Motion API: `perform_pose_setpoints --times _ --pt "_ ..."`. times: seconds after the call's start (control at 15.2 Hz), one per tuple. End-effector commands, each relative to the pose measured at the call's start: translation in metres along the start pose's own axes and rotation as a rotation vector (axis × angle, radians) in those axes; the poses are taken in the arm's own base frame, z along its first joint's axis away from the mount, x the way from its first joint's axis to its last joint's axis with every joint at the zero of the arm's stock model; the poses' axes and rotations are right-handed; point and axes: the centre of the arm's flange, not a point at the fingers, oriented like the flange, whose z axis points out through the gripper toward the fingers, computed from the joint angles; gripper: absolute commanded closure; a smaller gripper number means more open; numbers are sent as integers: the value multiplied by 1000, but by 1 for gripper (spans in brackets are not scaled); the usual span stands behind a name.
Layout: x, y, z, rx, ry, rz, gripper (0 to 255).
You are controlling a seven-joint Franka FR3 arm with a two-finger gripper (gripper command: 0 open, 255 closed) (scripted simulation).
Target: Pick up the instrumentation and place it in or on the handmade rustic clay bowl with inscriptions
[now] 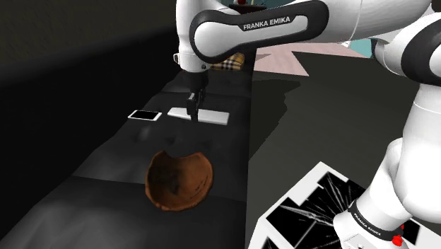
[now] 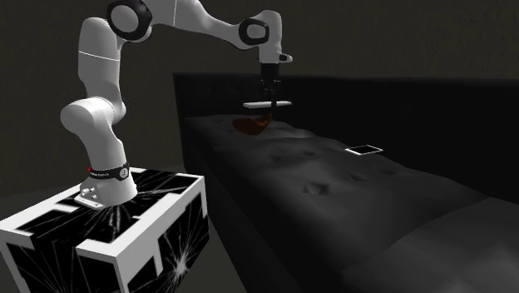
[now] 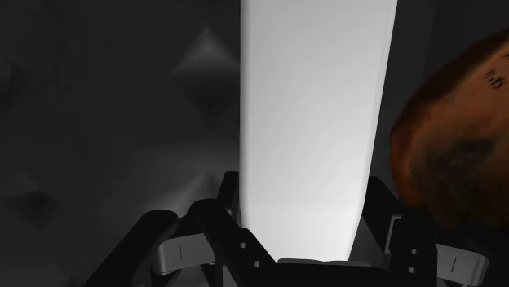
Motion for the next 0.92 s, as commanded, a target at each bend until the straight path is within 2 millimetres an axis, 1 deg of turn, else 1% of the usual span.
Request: perform_pose_setpoints --times 0.0,0.66,0.73,0.86 --pt "0 -25 0 0 0 2 255" --pt "10 -157 -2 0 0 2 255" --pt "11 -167 -2 0 0 2 255" --pt "11 -167 9 0 0 2 255"
